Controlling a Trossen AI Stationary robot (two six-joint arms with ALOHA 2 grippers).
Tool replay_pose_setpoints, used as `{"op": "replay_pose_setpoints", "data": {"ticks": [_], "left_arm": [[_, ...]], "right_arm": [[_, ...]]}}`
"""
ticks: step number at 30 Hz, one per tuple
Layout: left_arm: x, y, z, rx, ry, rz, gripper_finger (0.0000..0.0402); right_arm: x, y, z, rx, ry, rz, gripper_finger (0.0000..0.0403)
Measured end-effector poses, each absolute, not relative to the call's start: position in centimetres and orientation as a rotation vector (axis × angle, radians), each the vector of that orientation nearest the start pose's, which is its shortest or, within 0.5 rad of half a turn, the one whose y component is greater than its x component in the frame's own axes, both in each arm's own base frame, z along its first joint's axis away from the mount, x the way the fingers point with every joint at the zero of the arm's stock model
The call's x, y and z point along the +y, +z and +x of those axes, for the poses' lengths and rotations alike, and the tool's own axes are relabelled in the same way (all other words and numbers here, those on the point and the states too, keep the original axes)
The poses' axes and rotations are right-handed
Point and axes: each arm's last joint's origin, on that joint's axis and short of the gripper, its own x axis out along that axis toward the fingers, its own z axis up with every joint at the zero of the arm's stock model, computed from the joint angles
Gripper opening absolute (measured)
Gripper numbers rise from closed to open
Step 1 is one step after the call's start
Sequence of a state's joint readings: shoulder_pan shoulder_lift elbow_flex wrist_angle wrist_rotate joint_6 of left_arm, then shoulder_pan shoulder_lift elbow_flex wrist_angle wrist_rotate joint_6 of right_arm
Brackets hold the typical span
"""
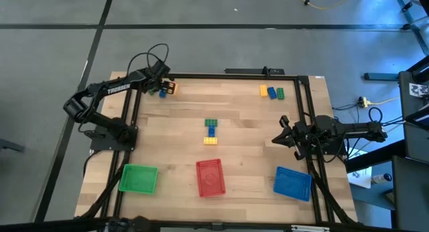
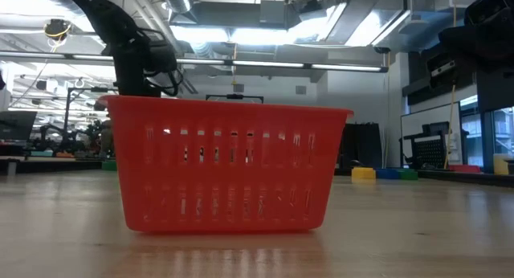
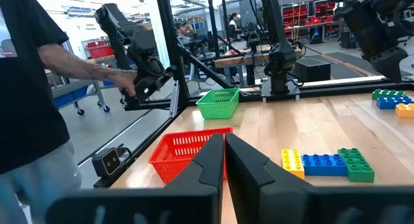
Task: Sort & place blocks by color
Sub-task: Put the top left blue game piece into the red bin
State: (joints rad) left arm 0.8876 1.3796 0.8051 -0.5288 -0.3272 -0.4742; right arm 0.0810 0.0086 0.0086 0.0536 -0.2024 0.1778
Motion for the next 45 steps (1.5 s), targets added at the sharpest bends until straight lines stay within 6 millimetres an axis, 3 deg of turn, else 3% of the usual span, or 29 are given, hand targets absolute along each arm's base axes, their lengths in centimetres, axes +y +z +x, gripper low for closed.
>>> {"op": "replay_pose_setpoints", "data": {"ticks": [22,34,39,45], "left_arm": [[20.2,19.6,15.3,0.86,1.337,-0.626,0.0256],[21.4,19.7,14.4,0.776,1.257,-0.755,0.0328],[20.6,19.5,14.9,0.828,1.162,-0.777,0.0337],[19.5,18.9,15.5,0.862,1.27,-0.739,0.0333]], "right_arm": [[1.4,17.1,9.6,-0.029,0.287,0.173,0.002],[1.4,17.1,9.6,-0.028,0.287,0.173,0.002],[1.4,17.1,9.6,-0.028,0.287,0.173,0.002],[1.4,17.1,9.6,-0.029,0.287,0.173,0.002]]}}
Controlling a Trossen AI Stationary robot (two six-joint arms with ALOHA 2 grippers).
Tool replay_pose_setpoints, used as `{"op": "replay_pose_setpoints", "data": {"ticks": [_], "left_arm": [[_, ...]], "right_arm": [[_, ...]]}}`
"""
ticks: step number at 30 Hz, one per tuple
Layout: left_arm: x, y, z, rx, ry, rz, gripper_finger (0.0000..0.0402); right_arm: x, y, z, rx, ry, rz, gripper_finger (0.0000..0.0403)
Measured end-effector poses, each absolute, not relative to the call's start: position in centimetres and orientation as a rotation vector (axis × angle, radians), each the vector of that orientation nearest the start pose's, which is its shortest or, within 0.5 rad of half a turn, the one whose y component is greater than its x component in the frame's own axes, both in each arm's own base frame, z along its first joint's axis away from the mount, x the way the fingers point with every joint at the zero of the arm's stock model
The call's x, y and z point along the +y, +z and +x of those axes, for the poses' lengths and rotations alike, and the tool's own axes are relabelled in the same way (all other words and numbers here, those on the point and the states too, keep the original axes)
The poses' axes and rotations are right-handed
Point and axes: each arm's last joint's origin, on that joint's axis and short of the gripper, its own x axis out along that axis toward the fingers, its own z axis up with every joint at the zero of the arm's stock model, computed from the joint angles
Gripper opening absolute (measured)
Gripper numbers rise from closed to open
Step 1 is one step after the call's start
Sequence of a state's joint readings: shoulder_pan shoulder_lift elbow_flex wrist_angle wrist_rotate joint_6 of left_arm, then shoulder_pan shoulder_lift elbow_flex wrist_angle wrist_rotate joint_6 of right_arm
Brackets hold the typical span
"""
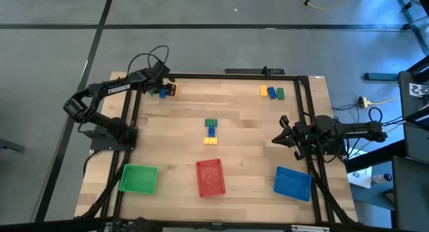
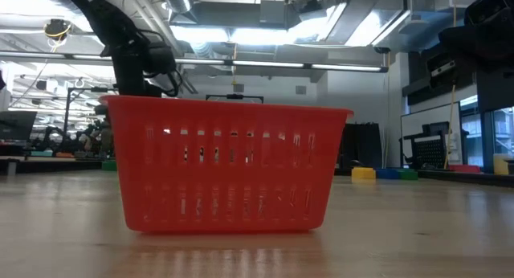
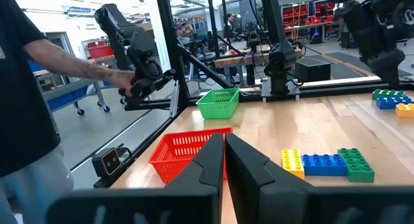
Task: Sort & place blocks by color
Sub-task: Put the top left blue game piece into the red bin
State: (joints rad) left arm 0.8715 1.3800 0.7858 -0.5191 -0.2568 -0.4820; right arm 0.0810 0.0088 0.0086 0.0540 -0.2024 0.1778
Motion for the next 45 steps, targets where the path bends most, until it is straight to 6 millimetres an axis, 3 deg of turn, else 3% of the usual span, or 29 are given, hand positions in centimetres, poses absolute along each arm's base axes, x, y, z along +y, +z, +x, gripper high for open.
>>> {"op": "replay_pose_setpoints", "data": {"ticks": [7,16,24,36,45], "left_arm": [[18.4,17.0,15.2,0.852,1.318,-0.787,0.0335],[18.7,15.7,15.1,0.712,1.334,-0.804,0.0331],[19.1,13.4,15.2,0.82,1.315,-0.8,0.0331],[19.2,13.1,15.9,0.81,1.306,-0.773,0.0327],[19.1,12.9,15.9,0.829,1.313,-0.752,0.0283]], "right_arm": [[1.4,17.1,9.6,-0.029,0.287,0.173,0.002],[1.4,17.1,9.6,-0.028,0.287,0.173,0.002],[1.4,17.1,9.6,-0.028,0.287,0.173,0.002],[1.4,17.1,9.6,-0.028,0.287,0.173,0.002],[1.4,17.1,9.6,-0.028,0.287,0.173,0.002]]}}
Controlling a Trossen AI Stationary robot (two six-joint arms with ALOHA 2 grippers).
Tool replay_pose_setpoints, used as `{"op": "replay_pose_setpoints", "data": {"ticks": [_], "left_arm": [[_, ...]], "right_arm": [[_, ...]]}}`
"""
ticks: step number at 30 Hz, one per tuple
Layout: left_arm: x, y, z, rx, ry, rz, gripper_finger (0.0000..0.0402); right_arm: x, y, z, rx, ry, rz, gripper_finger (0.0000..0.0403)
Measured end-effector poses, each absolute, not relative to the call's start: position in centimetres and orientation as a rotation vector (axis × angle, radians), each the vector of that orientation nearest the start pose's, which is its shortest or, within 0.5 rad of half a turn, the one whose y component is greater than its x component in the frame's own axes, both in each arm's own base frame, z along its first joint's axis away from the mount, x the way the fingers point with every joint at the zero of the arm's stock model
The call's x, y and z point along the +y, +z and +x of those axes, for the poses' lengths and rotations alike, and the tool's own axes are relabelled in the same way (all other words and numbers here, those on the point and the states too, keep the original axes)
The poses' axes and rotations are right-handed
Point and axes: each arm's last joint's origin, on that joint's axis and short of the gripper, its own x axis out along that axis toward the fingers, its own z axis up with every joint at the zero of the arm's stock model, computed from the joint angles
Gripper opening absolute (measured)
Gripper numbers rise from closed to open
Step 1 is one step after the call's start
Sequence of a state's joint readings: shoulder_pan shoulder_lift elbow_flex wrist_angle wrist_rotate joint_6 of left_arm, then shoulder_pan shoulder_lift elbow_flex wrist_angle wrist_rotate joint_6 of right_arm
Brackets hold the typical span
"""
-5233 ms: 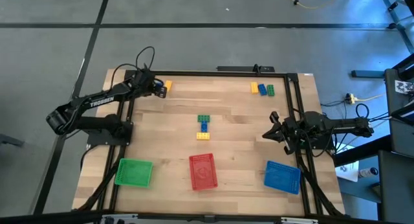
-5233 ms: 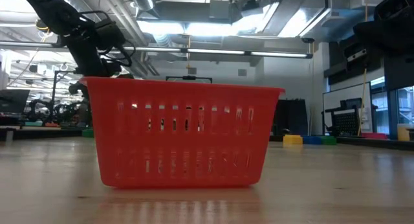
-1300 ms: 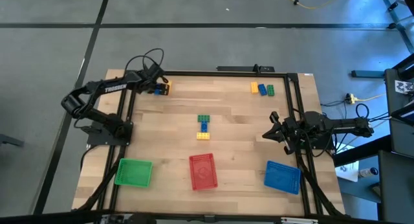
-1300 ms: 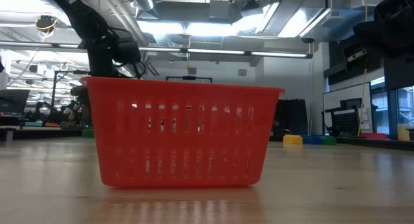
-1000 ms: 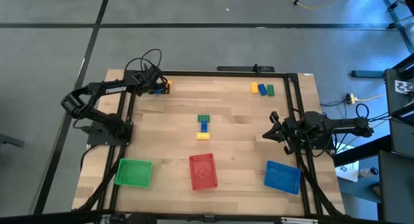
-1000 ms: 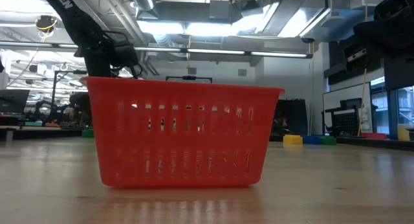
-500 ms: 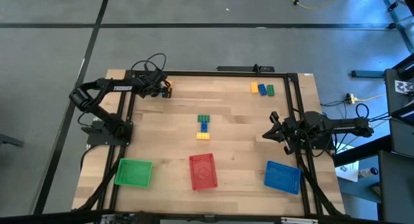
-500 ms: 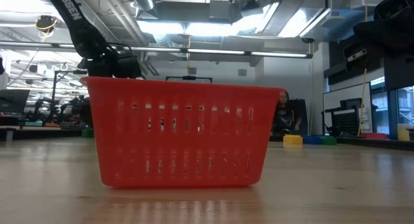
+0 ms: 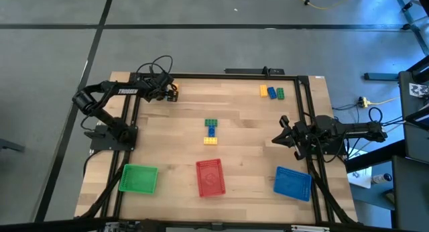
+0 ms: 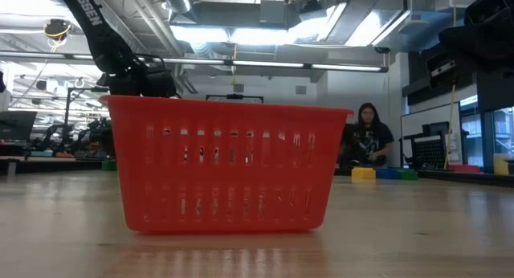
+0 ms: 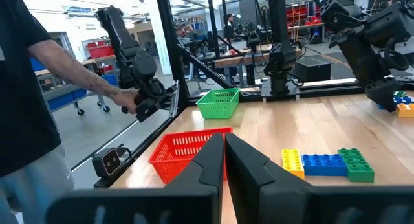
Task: Sort & place blocks by color
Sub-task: Put the top left blue game piece into the red bin
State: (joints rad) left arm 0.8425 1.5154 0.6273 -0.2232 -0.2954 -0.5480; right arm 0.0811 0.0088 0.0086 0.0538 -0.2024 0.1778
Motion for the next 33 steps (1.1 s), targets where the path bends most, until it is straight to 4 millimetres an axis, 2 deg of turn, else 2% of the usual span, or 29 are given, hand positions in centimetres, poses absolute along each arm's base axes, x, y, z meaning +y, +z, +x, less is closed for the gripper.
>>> {"op": "replay_pose_setpoints", "data": {"ticks": [14,23,27,33], "left_arm": [[19.1,12.9,15.9,0.821,1.326,-0.765,0.0134],[18.9,13.3,15.6,0.837,1.315,-0.778,0.013],[18.8,15.2,15.2,0.761,1.294,-0.75,0.013],[17.7,19.8,14.1,0.538,1.272,-0.69,0.013]], "right_arm": [[1.4,17.1,9.6,-0.028,0.287,0.173,0.002],[1.4,17.1,9.6,-0.028,0.287,0.173,0.002],[1.4,17.1,9.6,-0.028,0.287,0.173,0.002],[1.4,17.1,9.6,-0.029,0.287,0.173,0.002]]}}
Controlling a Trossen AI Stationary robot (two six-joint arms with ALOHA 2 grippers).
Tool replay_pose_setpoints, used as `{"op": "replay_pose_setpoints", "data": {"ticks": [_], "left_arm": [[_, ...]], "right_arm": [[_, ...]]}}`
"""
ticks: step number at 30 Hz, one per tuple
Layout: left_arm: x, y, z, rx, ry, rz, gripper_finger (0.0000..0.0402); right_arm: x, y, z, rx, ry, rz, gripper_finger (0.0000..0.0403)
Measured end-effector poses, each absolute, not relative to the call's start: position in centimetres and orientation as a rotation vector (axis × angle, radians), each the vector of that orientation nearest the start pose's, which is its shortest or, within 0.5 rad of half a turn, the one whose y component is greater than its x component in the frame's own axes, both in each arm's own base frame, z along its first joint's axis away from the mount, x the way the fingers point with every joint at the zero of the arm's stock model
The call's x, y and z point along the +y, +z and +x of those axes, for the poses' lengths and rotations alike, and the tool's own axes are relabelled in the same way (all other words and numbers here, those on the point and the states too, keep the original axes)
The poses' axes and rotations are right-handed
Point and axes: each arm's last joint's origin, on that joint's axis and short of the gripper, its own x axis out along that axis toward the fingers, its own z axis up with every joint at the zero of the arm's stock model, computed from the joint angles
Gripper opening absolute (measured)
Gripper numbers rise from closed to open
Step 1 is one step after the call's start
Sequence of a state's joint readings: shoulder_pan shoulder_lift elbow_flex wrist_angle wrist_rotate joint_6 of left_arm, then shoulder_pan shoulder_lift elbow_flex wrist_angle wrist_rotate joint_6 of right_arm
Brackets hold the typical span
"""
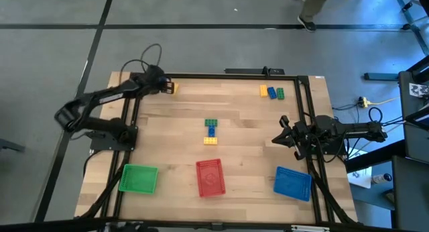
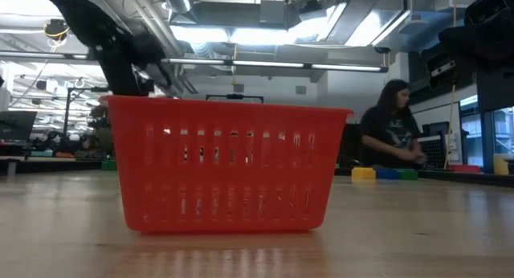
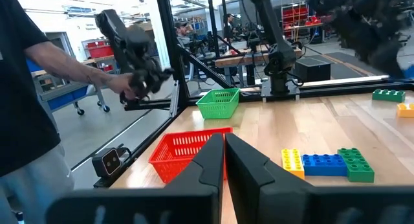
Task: Sort & place blocks by color
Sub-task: Put the top left blue game piece into the red bin
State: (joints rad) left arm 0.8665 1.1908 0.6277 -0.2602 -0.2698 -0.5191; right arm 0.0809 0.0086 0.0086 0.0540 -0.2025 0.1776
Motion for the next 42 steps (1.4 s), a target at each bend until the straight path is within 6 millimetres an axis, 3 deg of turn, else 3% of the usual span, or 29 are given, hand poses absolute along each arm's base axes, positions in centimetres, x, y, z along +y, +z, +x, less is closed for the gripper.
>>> {"op": "replay_pose_setpoints", "data": {"ticks": [6,11,15,23,34,42], "left_arm": [[15.5,25.0,13.1,0.238,1.114,-0.63,0.013],[13.1,29.1,12.7,0.0,0.839,-0.519,0.013],[11.0,31.1,12.4,-0.107,0.646,-0.463,0.013],[6.9,32.5,13.0,-0.152,0.37,-0.432,0.013],[2.2,33.6,15.1,-0.234,0.164,-0.397,0.013],[0.1,33.5,16.4,-0.252,0.174,-0.391,0.013]], "right_arm": [[1.4,17.1,9.6,-0.028,0.287,0.173,0.002],[1.4,17.1,9.6,-0.028,0.287,0.173,0.002],[1.4,17.1,9.6,-0.028,0.287,0.173,0.002],[1.4,17.1,9.6,-0.028,0.287,0.173,0.002],[1.4,17.1,9.6,-0.028,0.287,0.173,0.002],[1.4,17.1,9.6,-0.028,0.287,0.173,0.002]]}}
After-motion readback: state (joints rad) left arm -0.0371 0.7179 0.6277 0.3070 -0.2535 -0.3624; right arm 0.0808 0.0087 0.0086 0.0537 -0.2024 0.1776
